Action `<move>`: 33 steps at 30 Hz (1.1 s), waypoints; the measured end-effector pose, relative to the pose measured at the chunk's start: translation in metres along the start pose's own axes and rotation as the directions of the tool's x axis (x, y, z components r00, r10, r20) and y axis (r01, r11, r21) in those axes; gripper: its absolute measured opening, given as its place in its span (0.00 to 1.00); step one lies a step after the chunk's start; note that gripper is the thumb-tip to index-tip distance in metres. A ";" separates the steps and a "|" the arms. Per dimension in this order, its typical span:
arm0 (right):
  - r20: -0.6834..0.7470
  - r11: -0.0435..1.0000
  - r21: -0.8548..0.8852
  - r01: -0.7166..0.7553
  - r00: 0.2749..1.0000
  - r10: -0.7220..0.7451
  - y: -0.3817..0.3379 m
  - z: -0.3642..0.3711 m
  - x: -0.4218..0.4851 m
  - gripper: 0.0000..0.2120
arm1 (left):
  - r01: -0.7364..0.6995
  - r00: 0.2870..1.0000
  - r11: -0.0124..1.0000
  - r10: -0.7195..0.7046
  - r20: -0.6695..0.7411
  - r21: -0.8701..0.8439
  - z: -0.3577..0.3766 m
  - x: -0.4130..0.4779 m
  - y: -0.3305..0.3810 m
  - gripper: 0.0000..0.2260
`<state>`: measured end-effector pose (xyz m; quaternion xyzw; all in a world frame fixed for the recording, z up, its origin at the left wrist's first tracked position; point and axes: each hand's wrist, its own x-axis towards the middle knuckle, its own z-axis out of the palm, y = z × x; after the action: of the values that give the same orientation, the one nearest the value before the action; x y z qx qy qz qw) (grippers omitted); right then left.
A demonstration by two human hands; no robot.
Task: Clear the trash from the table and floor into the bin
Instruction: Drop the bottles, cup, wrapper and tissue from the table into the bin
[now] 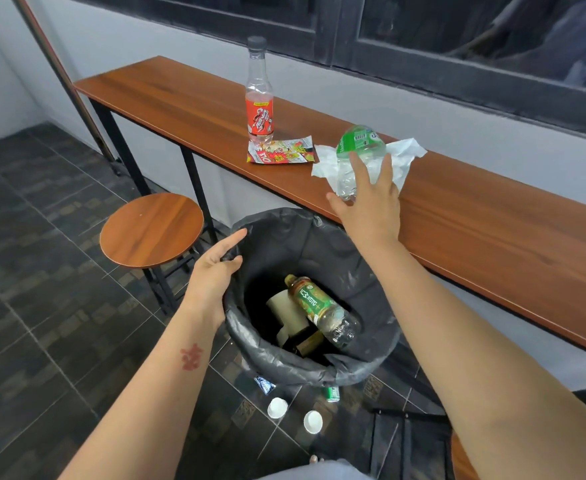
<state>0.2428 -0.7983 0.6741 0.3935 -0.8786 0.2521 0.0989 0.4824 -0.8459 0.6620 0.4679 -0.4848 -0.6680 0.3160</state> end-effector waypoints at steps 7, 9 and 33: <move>-0.136 0.985 0.164 0.061 0.990 -0.038 0.007 0.006 -0.005 0.25 | 0.017 0.999 1.000 -0.017 -0.048 -0.004 0.000 0.001 0.002 0.21; -0.177 0.966 0.227 0.121 0.981 -0.081 0.009 0.000 -0.012 0.25 | 0.010 0.999 1.000 -0.010 -0.048 -0.007 0.000 -0.001 0.002 0.21; 0.107 0.836 0.342 0.429 0.866 -0.488 0.040 -0.025 -0.162 0.19 | -0.024 0.994 0.999 0.026 -0.110 0.024 -0.025 -0.023 -0.008 0.23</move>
<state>0.3214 -0.6586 0.6206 0.6258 -0.7134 0.3153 0.0101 0.5138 -0.8320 0.6590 0.5014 -0.4801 -0.6316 0.3452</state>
